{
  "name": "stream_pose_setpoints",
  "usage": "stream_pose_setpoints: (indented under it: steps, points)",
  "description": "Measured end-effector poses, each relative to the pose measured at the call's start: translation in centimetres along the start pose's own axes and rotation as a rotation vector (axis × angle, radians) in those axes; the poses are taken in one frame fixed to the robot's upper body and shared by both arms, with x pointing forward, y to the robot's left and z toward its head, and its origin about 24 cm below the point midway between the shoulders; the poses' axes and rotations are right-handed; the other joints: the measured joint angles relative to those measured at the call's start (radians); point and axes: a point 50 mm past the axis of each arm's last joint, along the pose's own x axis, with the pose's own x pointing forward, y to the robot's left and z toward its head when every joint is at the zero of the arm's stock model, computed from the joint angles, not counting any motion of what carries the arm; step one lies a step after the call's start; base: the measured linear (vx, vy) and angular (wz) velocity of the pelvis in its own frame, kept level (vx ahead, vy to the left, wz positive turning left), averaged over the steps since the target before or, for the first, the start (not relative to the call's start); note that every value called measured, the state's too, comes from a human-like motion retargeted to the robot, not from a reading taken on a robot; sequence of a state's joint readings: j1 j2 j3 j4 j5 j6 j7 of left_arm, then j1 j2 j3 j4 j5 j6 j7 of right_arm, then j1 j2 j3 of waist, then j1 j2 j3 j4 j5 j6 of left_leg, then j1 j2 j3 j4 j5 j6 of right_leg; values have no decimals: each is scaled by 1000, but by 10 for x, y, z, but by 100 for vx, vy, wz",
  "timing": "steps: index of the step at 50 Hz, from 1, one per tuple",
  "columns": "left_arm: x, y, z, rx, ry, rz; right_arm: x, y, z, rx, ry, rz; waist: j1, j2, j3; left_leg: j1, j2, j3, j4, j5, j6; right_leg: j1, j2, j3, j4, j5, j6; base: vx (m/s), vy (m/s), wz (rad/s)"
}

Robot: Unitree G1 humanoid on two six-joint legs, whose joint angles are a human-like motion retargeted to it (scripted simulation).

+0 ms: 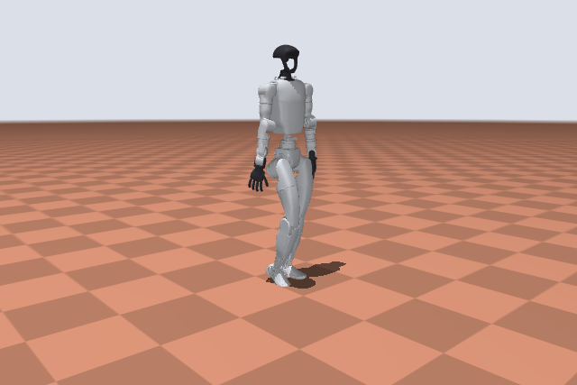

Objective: Upper body actions

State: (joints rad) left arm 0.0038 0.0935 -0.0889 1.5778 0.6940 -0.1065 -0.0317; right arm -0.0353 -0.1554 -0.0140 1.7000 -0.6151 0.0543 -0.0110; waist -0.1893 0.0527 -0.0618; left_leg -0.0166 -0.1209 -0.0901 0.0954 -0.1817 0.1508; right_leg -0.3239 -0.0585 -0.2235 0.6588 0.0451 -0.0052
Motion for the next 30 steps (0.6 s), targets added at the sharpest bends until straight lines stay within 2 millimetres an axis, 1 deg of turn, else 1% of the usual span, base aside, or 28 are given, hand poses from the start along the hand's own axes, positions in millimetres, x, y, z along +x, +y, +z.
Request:
stream_pose_setpoints:
  steps: [3,5,10,12,13,15,16,17,18,19,20,22,23,25,26,27,28,29,30]
  points:
    - [0,6,-2,64,18,5,1,3,-5,18,12,9,-23,1,1,6,-8,-55,9,4,-13,-18,53,133,-53,-22,47,22,1,131]
    - [-1,8,-4,93,38,5,1,5,-9,28,20,15,-32,-1,-2,10,-12,-81,11,6,-25,-26,61,205,-107,-46,66,26,-4,122]
    - [-2,10,-11,100,99,-38,2,8,-17,37,37,24,-43,-4,-3,24,-24,-154,13,11,-49,-31,26,323,-274,-75,54,26,-8,121]
    - [-2,9,-13,75,119,-65,2,8,-20,38,44,21,-48,-13,3,37,-33,-188,15,12,-61,-18,27,444,-366,-53,83,26,-10,145]
    - [-2,9,-14,62,123,-75,2,7,-21,37,47,18,-49,-22,7,45,-42,-201,17,11,-66,-4,22,497,-409,-15,124,27,-13,129]
    - [-2,6,-17,33,126,-90,2,7,-24,32,53,14,-39,-22,10,56,-36,-217,18,8,-79,23,21,560,-457,19,145,33,-21,94]
    - [-2,5,-18,17,128,-95,2,6,-24,29,55,12,-26,-11,9,52,-19,-222,21,6,-88,22,49,526,-425,-26,109,35,-27,81]
    - [-2,4,-19,1,131,-100,2,6,-24,28,57,10,-20,-6,9,49,-11,-236,27,5,-96,22,44,452,-410,-52,82,32,-26,114]
    - [-3,2,-21,-13,136,-106,2,5,-25,30,61,9,-27,-13,8,46,-21,-268,42,2,-102,22,-28,296,-428,-40,75,31,-25,165]
    - [-3,0,-23,-27,140,-112,2,5,-25,32,64,7,-41,-11,10,41,-25,-304,60,2,-109,34,-49,219,-443,-29,58,31,-27,207]
    - [-3,-3,-25,-41,145,-119,2,4,-25,35,65,4,-58,-6,13,36,-25,-344,80,3,-117,52,-45,182,-457,-20,37,28,-25,301]
    - [-3,-8,-27,-75,144,-124,1,-1,-23,37,59,-24,-184,15,29,5,-42,-496,157,28,-163,89,-39,88,-485,-11,8,16,-18,396]
    - [-3,-8,-27,-91,141,-122,1,-4,-22,34,55,-44,-229,22,35,-13,-54,-552,196,55,-194,106,-53,11,-500,-7,4,8,-18,350]
    - [-3,-7,-26,-116,129,-114,0,-14,-18,21,44,-94,-264,15,31,-66,-98,-601,279,111,-263,155,-90,-100,-545,-14,7,7,-25,235]
    - [-3,-5,-25,-116,122,-106,0,-19,-17,16,40,-116,-253,5,26,-99,-120,-583,322,133,-296,160,-99,-100,-550,-23,5,2,-22,94]
    - [-3,-3,-23,-115,114,-97,-1,-24,-15,12,35,-136,-210,-9,18,-133,-130,-524,357,151,-326,164,-102,-69,-554,-39,4,-2,-15,-93]
    - [-2,-1,-22,-108,106,-86,-1,-29,-13,12,29,-149,-103,-33,4,-172,-118,-385,373,161,-351,166,-95,23,-555,-68,5,2,-15,-142]
    - [-2,0,-20,-94,100,-75,-2,-33,-13,24,27,-155,-56,-46,-1,-205,-114,-300,398,166,-369,168,-94,32,-559,-78,-2,6,-15,-86]
    - [-2,0,-19,-76,94,-64,-2,-35,-14,41,28,-158,-40,-54,-3,-236,-115,-242,427,168,-383,170,-96,1,-564,-78,-14,8,-12,77]
